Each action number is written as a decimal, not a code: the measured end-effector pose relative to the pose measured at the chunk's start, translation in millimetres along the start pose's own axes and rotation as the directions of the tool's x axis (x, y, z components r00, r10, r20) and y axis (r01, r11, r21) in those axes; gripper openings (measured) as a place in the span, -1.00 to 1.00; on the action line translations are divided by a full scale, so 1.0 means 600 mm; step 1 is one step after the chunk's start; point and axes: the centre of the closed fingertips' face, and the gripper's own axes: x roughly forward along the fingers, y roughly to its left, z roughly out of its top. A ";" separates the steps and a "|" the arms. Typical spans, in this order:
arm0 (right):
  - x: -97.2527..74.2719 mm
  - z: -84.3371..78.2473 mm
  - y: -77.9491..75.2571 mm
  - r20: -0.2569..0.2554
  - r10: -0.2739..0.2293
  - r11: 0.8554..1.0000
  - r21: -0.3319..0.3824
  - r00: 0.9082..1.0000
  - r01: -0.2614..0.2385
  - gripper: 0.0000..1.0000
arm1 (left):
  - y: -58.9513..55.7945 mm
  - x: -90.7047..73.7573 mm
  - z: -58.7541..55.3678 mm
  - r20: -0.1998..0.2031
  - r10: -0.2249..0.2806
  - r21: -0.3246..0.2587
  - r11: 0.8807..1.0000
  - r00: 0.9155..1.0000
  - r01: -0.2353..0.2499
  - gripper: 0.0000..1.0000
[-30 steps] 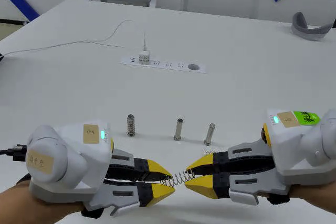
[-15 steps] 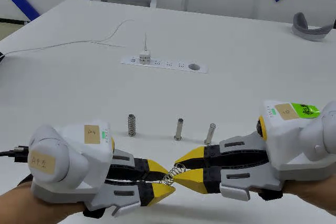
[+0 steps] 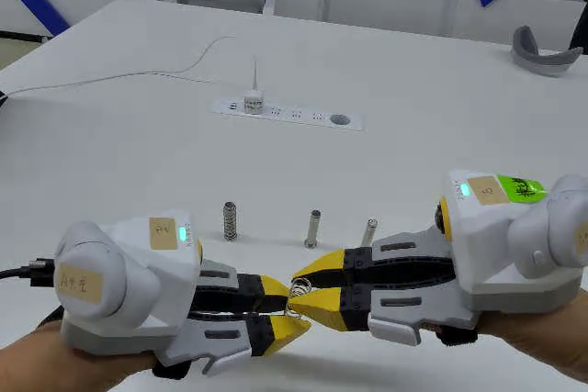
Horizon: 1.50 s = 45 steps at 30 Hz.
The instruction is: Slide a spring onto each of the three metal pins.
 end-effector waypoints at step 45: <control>-0.031 0.027 -0.179 0.030 -0.352 0.936 0.041 0.936 0.351 -0.77 | 0.075 -0.103 -0.049 0.016 0.271 -0.150 0.952 0.962 -0.266 -0.27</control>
